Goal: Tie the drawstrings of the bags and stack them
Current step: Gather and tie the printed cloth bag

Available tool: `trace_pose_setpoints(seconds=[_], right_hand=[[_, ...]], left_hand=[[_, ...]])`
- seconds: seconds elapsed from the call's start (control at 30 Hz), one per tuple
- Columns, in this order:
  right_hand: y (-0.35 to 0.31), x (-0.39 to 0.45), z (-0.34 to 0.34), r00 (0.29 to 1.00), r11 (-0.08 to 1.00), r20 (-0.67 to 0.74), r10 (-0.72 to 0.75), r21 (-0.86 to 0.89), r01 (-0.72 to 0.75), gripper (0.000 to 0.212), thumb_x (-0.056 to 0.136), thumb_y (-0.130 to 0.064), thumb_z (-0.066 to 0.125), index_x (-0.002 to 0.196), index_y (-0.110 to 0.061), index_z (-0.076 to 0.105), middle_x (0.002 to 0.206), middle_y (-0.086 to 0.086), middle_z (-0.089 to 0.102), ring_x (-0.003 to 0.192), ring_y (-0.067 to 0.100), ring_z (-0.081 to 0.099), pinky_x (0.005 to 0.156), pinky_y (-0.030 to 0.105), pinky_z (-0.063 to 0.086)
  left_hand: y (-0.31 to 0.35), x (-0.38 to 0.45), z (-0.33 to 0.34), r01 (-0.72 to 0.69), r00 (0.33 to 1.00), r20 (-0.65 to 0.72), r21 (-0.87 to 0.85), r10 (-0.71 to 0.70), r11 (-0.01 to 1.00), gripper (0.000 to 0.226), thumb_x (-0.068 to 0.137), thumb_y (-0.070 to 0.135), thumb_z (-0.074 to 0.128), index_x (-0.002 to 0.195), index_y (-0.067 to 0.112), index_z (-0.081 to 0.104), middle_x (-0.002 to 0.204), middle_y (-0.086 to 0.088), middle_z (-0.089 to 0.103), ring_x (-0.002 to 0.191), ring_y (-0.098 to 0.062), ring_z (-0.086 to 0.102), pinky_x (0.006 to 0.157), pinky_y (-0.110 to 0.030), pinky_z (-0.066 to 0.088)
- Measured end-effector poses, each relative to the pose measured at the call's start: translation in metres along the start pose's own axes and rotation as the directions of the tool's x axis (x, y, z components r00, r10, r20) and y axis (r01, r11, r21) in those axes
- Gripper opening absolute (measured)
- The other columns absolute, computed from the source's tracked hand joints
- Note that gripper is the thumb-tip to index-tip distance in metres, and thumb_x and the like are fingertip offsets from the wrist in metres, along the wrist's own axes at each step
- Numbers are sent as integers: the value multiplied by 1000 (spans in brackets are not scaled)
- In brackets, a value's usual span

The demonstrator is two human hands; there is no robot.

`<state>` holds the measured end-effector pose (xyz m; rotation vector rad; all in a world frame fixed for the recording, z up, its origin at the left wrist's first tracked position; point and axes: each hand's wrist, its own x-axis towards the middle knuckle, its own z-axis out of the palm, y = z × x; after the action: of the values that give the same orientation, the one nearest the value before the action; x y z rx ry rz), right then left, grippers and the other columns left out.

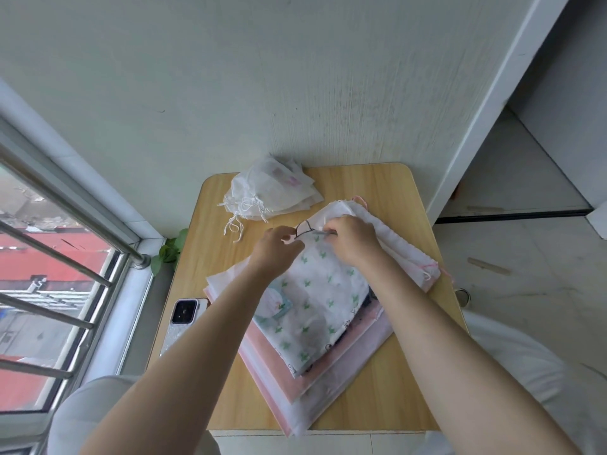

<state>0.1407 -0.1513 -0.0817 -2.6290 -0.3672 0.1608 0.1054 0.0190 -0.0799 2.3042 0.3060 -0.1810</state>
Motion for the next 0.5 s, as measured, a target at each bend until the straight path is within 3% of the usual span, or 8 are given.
trace_pose_setpoints(seconds=[0.17,0.23,0.3,0.4,0.5], right_hand=[[-13,5,-3,989,996,-123,-77,39,82,21,94,-13,57,104,-20,74,104,1,66,100,20,59,82,36,48],[-16,5,-4,997,993,-55,-55,106,61,21,96,-16,55,108,-22,71,104,-1,68,98,19,62,84,37,51],[-20,3,-8,997,991,61,-55,121,48,22,99,-16,51,111,-20,68,105,1,69,94,20,63,81,35,52],[-27,1,-15,989,992,112,-96,94,86,21,99,-14,51,111,-17,68,104,5,67,92,21,61,75,30,45],[-33,1,-17,995,994,62,-84,82,78,20,98,-16,53,112,-17,67,104,4,68,95,21,62,77,31,47]], left_hand=[[9,-3,-14,-3,1000,4,-198,4,980,29,89,29,65,116,20,66,106,4,67,89,-13,61,89,-37,52],[8,-6,-17,-18,1000,-7,-253,17,967,35,85,28,69,119,26,62,101,5,64,89,-12,61,86,-35,53],[6,-8,-21,-89,996,-17,-256,88,963,46,80,23,71,123,31,59,109,4,60,98,-12,59,87,-31,51],[5,-8,-30,-258,966,21,-31,259,966,39,77,12,70,113,26,68,118,1,57,106,-13,53,93,-25,41],[10,-10,-41,-268,960,-25,213,279,940,9,82,21,66,88,17,70,97,-1,62,91,-19,57,80,-32,48]])
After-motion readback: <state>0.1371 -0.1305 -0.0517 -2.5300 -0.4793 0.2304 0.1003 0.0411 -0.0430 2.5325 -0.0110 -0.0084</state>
